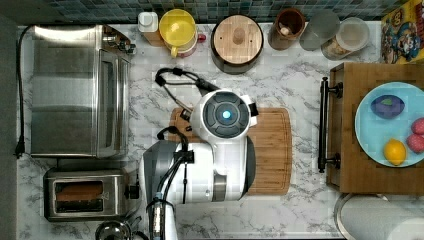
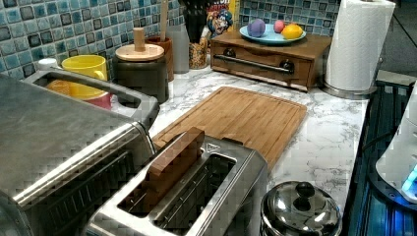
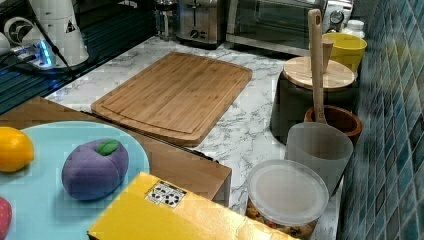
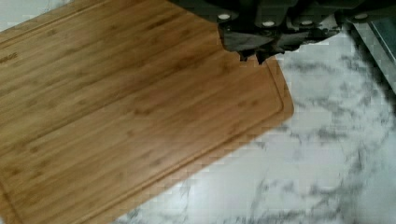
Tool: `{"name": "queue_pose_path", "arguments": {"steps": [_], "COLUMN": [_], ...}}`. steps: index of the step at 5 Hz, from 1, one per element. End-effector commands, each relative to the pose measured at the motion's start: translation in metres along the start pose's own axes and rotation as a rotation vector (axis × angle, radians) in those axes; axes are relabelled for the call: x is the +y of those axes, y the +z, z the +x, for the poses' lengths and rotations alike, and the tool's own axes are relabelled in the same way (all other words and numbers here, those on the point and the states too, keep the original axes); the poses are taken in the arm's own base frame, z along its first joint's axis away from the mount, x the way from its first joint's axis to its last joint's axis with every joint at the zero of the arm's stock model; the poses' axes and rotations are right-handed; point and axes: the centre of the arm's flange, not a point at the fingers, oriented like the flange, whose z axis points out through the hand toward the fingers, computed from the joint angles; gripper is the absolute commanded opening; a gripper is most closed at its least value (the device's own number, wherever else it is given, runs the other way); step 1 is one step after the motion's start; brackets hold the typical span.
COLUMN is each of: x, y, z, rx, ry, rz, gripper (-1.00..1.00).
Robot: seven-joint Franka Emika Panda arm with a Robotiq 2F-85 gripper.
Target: Turn on the toaster.
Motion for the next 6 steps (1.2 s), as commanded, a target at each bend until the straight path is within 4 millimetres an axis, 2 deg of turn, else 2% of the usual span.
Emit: {"name": "queue_pose_path", "arguments": {"steps": [1, 2, 3, 4, 5, 6], "x": [-0.070, -0.069, -0.066, -0.063, -0.065, -0.059], "y": [0.050, 0.062, 0.080, 0.087, 0.093, 0.100], "z": [-0.119, -0.149, -0.167, -0.176, -0.195, -0.216], "rx": [-0.063, -0.066, -0.114, -0.146, -0.166, -0.210], "ry": [-0.383, -0.449, -0.501, -0.547, -0.623, -0.694], "rz": [-0.055, -0.061, -0.101, -0.104, -0.066, -0.033], "gripper": [-1.00, -1.00, -1.00, -1.00, -1.00, -1.00]}}
